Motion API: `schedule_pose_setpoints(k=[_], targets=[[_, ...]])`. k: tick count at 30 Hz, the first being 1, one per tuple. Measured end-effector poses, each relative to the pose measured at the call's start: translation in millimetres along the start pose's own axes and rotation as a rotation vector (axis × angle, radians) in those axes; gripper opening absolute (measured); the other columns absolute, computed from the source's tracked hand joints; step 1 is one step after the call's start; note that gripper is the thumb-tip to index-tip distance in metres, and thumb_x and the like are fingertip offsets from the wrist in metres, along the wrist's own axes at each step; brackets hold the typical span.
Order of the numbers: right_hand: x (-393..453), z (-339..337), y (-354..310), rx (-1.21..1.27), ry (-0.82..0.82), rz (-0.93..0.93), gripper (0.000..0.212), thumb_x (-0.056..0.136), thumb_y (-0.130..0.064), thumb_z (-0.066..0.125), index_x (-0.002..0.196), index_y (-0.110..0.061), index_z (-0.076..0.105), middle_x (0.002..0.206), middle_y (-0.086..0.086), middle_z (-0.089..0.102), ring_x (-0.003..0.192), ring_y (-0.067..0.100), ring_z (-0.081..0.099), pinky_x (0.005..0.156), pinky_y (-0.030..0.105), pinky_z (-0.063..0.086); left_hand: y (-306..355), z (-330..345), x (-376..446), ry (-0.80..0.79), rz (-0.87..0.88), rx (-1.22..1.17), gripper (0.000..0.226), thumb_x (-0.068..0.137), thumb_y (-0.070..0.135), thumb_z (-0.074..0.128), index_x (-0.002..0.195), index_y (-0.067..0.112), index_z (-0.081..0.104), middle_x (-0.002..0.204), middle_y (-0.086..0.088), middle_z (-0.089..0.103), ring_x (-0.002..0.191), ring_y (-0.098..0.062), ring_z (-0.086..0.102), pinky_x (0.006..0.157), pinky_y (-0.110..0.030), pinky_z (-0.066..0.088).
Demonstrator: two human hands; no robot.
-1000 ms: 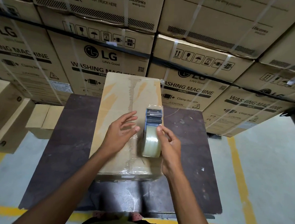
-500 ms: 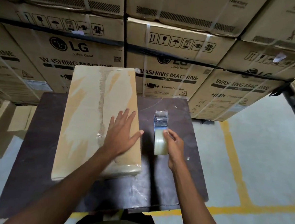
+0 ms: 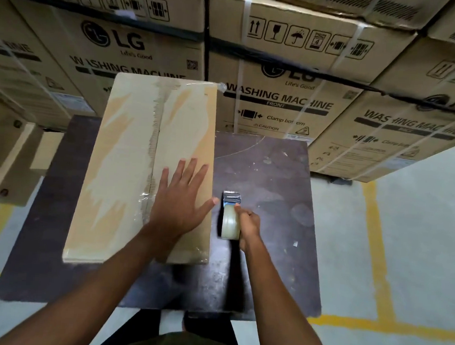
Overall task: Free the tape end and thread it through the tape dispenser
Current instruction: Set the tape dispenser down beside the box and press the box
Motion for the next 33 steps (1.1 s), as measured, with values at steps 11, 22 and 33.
schedule_pose_setpoints(k=[11, 22, 33], targets=[[10.6, 2.3, -8.2, -0.123, 0.009, -0.073, 0.04, 0.097, -0.048, 0.072, 0.075, -0.014, 0.076, 0.073, 0.005, 0.073, 0.074, 0.025, 0.069, 0.073, 0.042, 0.062, 0.7, -1.7, -0.5, -0.006, -0.015, -0.011, 0.086, 0.101, 0.075, 0.03, 0.172, 0.028, 0.023, 0.182, -0.004, 0.019, 0.168, -0.033, 0.018, 0.133, -0.062, 0.012], [-2.6, -4.8, -19.6, -0.367, 0.155, -0.28, 0.07, 0.081, -0.08, 0.059, 0.133, -0.032, 0.061, 0.126, -0.002, 0.072, 0.119, 0.024, 0.067, 0.115, 0.058, 0.043, -6.8, 1.6, 0.0, -0.004, -0.048, -0.016, 0.079, 0.105, 0.066, 0.032, 0.173, 0.027, 0.02, 0.183, -0.002, 0.016, 0.169, -0.03, 0.015, 0.134, -0.059, 0.011], [-87.7, 59.8, -155.7, -0.858, 0.112, -0.957, 0.072, 0.105, -0.062, 0.042, 0.168, -0.038, 0.015, 0.18, -0.001, 0.006, 0.165, 0.032, 0.001, 0.128, 0.06, 0.007, -52.5, -49.1, 38.9, 0.029, -0.084, -0.103, 0.08, 0.109, 0.057, 0.033, 0.174, 0.021, 0.005, 0.184, -0.008, 0.006, 0.169, -0.035, 0.011, 0.135, -0.058, 0.013]])
Point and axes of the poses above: each hand's wrist, its own x-axis towards the middle knuckle, its own z-axis out of the palm, y = z × x, the point moved 8 cm from there along x, towards the middle knuckle
